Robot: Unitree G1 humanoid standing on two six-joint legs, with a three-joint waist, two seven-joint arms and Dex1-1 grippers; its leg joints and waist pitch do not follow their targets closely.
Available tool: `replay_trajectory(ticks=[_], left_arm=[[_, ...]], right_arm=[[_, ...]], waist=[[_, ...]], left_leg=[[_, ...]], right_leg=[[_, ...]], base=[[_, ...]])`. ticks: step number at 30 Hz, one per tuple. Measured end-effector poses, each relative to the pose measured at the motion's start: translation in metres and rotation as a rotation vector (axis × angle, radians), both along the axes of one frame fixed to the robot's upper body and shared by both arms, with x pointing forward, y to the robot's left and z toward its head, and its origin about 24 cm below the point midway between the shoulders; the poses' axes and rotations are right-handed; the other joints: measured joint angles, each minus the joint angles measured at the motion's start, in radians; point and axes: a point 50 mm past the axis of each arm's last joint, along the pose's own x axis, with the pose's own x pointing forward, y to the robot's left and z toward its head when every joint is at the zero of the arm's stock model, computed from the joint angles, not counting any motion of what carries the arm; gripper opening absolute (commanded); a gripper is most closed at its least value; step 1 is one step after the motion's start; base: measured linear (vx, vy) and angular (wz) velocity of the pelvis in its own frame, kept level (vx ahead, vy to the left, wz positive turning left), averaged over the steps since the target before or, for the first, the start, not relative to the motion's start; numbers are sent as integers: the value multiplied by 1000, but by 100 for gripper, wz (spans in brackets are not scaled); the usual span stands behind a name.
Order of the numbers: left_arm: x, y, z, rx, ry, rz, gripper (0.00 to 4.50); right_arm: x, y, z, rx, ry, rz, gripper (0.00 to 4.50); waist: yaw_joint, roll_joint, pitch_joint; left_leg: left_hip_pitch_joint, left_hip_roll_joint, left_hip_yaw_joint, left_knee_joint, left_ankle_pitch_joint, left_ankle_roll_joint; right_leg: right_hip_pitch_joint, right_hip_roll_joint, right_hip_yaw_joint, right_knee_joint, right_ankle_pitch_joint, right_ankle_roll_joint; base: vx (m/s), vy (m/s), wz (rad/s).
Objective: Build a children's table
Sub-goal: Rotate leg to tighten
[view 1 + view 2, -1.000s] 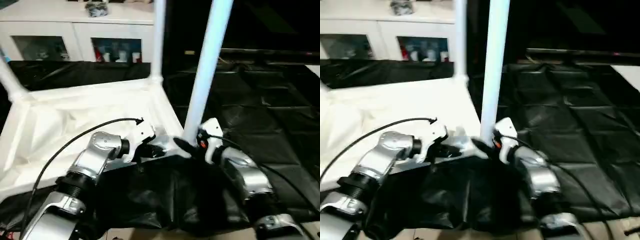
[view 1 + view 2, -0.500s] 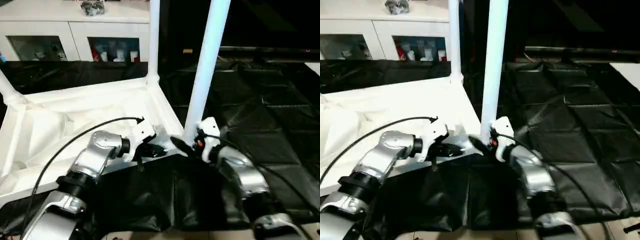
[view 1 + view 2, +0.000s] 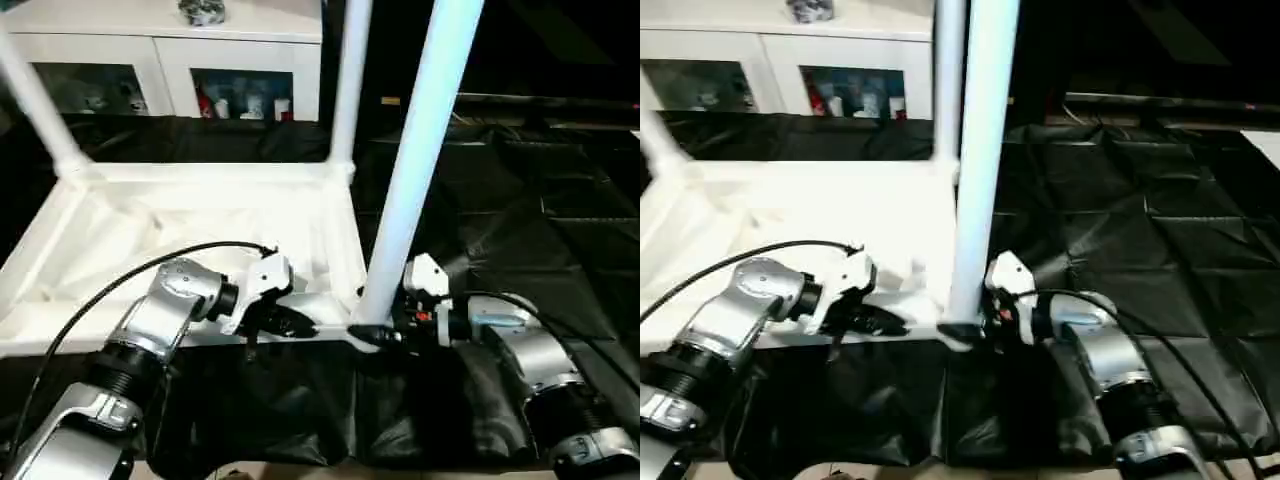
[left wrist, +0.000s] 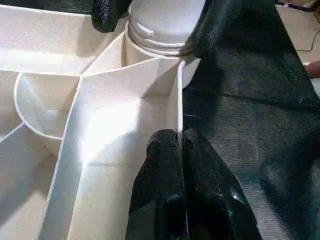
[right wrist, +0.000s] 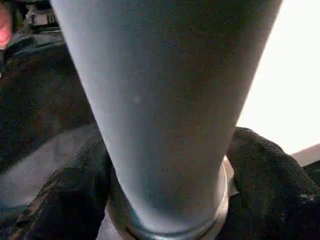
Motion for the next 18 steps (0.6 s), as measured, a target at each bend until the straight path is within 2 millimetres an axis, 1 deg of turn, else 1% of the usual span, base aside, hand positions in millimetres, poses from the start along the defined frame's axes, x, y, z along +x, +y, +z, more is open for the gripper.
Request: replay_trajectory(ticks=[4,5,7,9,10,11,12,13,14,15,16,18], left_arm=[[-1,1,0,-2,9,-12,0],[-1,1,0,-3,10,-14,0],[-1,1,0,-3,12,-17,0],[-1,1,0,-4,12,-17,0],[-1,0,0,-4,11,-16,0],[-1,-2,0,-11,10,-15,0],[-1,-3,0,-12,10,-13,0],[-1,-3,-1,-13,9,-9,0],[0,-4,-1,-16,6,-1,0],[1,-7,-2,-23,-2,15,0],[2,-9,-3,-28,-6,30,0],[5,-16,-5,-43,-22,81,0]], right_arm=[[-1,-1,1,2,7,21,360],[-1,-1,1,2,8,23,346],[-1,-1,1,5,13,27,346],[-2,-1,1,9,16,29,319],[-2,0,1,12,17,29,319],[-3,1,0,18,20,27,305],[-3,1,-1,21,21,21,305],[-3,1,-1,26,23,12,291],[-3,1,-2,38,25,-5,291],[-4,0,-4,55,34,-39,278],[-3,2,-6,69,37,-68,275],[1,3,-8,80,22,-170,271]], waist=[[1,0,0],[2,0,0],[3,0,0],[3,0,0],[3,0,0],[3,0,0],[3,0,0],[4,0,0],[6,0,0],[8,0,0],[10,0,0],[8,0,0]], left_leg=[[0,0,0,0,0,0],[0,0,0,0,0,0],[0,0,0,0,0,0],[0,0,0,0,0,0],[0,0,0,0,0,0],[0,0,0,0,0,0],[0,0,0,0,0,0],[0,0,0,0,0,0],[0,0,0,0,0,0],[1,0,0,0,0,0],[1,0,0,0,0,0],[1,0,-1,0,0,0]], right_leg=[[0,0,0,1,0,0],[0,0,0,1,0,0],[0,0,0,0,0,0],[0,0,0,0,0,0],[0,0,0,1,0,0],[0,0,0,1,0,0],[0,0,0,1,0,0],[0,0,0,1,0,0],[0,0,0,1,0,0],[0,0,0,1,0,0],[0,0,0,1,0,0],[0,0,0,1,0,0]], base=[[0,0,0],[0,0,0],[0,0,0],[0,0,0],[0,0,0],[0,0,0],[0,0,0],[0,0,0],[0,0,0],[0,0,0],[0,0,0],[0,0,0]])
